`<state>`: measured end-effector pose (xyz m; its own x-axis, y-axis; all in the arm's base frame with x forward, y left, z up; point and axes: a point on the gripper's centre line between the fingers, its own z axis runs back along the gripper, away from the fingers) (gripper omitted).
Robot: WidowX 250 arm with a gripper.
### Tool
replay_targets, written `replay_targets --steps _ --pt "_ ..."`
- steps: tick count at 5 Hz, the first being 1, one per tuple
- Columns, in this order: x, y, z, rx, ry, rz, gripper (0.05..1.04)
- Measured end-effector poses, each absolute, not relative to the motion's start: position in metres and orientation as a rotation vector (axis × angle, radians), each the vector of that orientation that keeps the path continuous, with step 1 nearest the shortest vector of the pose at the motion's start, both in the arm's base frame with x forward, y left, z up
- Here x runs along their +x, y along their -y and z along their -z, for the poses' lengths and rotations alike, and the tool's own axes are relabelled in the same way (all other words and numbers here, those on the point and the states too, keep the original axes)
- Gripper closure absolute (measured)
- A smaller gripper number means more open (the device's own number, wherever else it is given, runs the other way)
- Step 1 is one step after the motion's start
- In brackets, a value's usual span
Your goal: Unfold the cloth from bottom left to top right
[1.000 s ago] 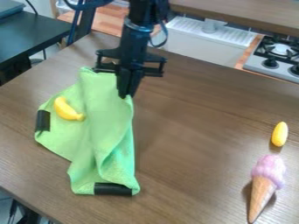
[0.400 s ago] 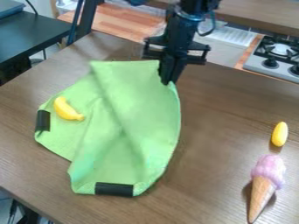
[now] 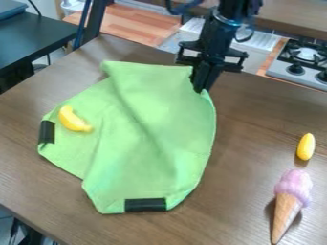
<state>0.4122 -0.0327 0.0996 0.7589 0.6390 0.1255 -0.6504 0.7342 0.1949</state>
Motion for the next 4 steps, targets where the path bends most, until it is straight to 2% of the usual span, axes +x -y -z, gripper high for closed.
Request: replay_targets --steps 2,4 --pt "0.431 0.052 -0.101 0.206 0.044 -0.662 1.031" --pt "0.446 0.068 -0.096 0.187 0.086 -0.572 1.010"
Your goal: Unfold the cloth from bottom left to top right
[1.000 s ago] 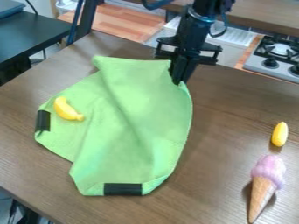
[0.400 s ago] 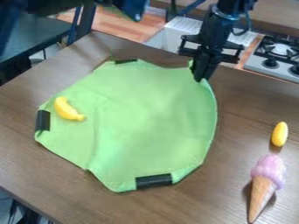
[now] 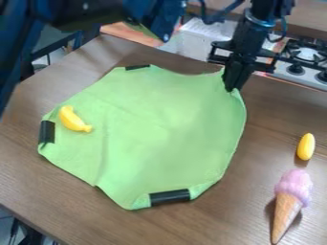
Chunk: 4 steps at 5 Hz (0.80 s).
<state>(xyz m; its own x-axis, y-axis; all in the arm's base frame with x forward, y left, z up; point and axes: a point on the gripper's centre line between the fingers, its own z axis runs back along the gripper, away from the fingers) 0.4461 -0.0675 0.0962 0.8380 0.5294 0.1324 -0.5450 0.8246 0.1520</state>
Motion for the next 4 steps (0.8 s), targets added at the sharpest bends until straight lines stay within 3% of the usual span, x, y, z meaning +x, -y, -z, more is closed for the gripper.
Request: replay_targets --steps 1,2,3,4 --pt "0.453 0.068 -0.095 0.184 0.128 -0.506 0.860" --pt "0.447 0.074 -0.071 0.169 0.098 -0.427 0.600" --pt "0.449 0.082 -0.091 0.069 0.188 -0.336 0.289" --pt "0.455 0.072 -0.116 0.049 0.307 -0.273 0.089"
